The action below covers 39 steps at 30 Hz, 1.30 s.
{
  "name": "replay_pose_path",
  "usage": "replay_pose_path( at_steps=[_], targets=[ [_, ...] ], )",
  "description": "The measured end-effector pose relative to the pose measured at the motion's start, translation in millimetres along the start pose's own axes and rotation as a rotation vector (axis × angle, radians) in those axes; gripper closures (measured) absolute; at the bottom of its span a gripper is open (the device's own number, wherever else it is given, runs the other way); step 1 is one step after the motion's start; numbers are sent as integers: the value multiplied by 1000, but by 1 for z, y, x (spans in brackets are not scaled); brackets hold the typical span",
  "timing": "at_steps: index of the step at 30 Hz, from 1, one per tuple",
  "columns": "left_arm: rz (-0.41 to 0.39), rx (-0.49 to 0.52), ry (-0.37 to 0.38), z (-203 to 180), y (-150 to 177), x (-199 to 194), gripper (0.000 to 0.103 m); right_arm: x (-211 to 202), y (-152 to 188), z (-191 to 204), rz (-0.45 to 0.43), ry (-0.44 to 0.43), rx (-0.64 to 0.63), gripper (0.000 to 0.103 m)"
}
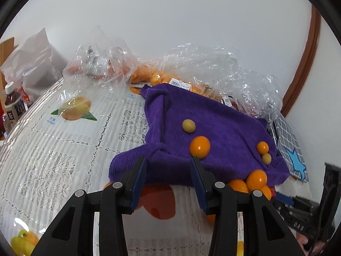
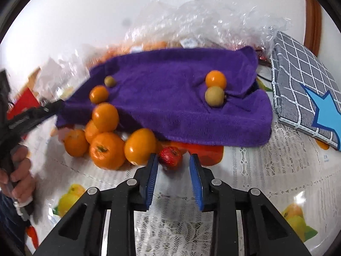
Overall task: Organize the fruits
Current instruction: 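Open the left gripper to release the orange on the towel, then grasp a large orange with the left gripper while the right gripper grasps a red fruit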
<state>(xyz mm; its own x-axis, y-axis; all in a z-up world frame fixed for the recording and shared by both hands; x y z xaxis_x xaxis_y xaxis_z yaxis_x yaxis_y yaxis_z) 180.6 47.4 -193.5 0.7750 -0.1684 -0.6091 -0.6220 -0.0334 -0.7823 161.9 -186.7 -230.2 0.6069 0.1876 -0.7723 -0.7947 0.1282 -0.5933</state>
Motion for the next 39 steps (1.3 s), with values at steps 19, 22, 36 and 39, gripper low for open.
replay_pose_path(
  at_steps=[19, 22, 36, 39],
  targets=[
    [74, 125, 260, -57, 17, 1, 63, -21, -10, -29, -85, -67, 135, 80],
    [103, 181, 254, -69, 23, 5, 60, -23, -10, -30, -88, -75, 141, 80],
    [219, 312, 210, -90, 42, 20, 55, -21, -10, -31, -83, -93, 164, 80],
    [214, 281, 216, -84, 41, 20, 63, -21, -9, -30, -85, -97, 159, 80]
  ],
)
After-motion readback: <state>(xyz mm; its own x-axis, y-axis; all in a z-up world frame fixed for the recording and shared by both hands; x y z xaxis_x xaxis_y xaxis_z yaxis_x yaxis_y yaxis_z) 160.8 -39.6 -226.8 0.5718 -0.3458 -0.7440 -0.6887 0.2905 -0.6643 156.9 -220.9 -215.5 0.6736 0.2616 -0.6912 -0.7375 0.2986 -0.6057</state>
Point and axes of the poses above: each gripper's, at about its wrist camera, not at the fingertips, and x roughly the way its jaws point, z to its left, y to its underside, the point moved 9 cm from there along x, roughly the way its jaws point, and after that the axes turned 12 degrees about x, right-handed, at the moved point
